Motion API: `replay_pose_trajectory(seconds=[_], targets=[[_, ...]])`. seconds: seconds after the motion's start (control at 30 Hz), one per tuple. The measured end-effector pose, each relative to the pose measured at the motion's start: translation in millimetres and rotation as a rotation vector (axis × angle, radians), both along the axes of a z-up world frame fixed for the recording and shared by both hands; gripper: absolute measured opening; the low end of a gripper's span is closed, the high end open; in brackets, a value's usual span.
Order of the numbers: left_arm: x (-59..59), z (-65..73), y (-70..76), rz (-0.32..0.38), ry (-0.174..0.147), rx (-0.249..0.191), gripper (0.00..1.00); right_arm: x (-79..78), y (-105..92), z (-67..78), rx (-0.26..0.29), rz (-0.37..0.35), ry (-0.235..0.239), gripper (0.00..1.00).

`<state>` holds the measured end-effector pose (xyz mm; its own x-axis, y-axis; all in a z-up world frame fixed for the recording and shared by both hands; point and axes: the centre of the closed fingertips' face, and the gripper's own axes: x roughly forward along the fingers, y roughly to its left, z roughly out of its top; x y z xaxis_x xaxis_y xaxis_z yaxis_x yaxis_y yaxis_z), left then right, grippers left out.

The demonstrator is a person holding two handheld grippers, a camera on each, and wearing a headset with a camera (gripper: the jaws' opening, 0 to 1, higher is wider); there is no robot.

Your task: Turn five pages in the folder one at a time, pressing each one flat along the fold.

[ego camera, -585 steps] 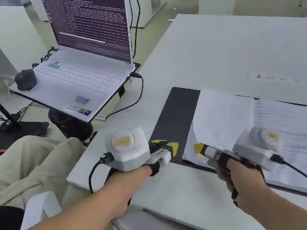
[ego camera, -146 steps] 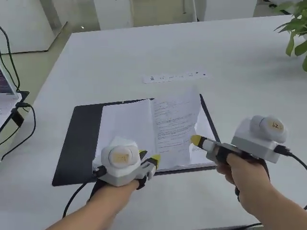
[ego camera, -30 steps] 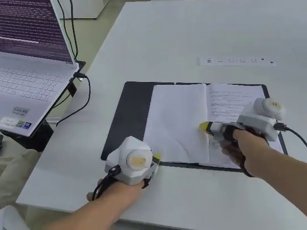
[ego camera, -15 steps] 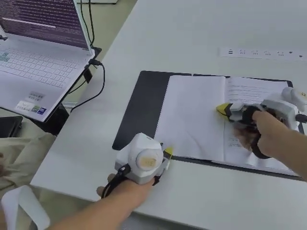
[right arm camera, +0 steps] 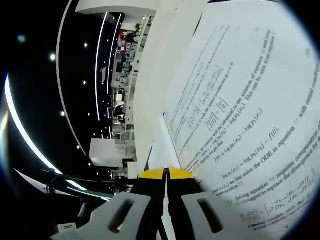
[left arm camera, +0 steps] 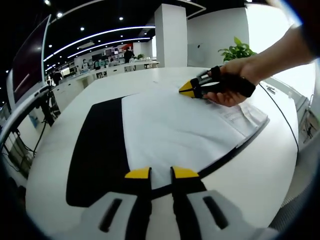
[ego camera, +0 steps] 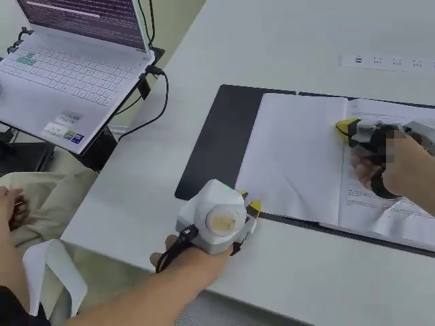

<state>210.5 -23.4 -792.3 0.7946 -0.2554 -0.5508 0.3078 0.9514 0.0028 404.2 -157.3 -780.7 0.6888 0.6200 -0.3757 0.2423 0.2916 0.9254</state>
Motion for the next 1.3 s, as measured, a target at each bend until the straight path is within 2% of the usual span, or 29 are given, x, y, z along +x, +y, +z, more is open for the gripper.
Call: replay_pose_trajectory(seconds=[0.13, 0.33, 0.47, 0.6, 0.73, 0.87, 0.97, 1.3], targets=[[-0.3, 0.1, -0.2, 0.0, -0.002, 0.001, 0.13, 17.6, -1.8, -0.6, 0.01, -0.044, -0.003, 0.0], [-0.6, 0.2, -0.2, 0.008, -0.007, -0.007, 0.13, 43.4, 0.1, 0.7, -0.033, -0.05, -0.022, 0.0], [-0.8, 0.5, -0.2, 0.01, -0.004, -0.009, 0.13, 57.2, -2.9, -0.3, -0.022, -0.095, -0.022, 0.0], [-0.8, 0.2, -0.2, 0.012, -0.003, -0.013, 0.13, 63.8, -4.6, 0.0, -0.007, -0.135, -0.017, 0.0], [-1.1, 1.0, -0.8, 0.014, -0.004, -0.015, 0.13, 67.7, -5.4, 0.8, -0.024, -0.156, -0.035, 0.0], [-0.9, 0.8, -0.5, 0.013, -0.002, -0.016, 0.13, 69.7, -6.5, -0.1, -0.018, -0.159, -0.037, 0.0], [-0.9, 0.7, -0.4, 0.015, 0.001, -0.018, 0.13, 66.6, -6.1, -2.1, -0.022, -0.131, -0.029, 0.0], [-1.0, 0.4, 0.3, 0.01, -0.004, -0.025, 0.12, 28.3, -4.8, -2.6, 0.004, -0.032, 0.002, 0.0]])
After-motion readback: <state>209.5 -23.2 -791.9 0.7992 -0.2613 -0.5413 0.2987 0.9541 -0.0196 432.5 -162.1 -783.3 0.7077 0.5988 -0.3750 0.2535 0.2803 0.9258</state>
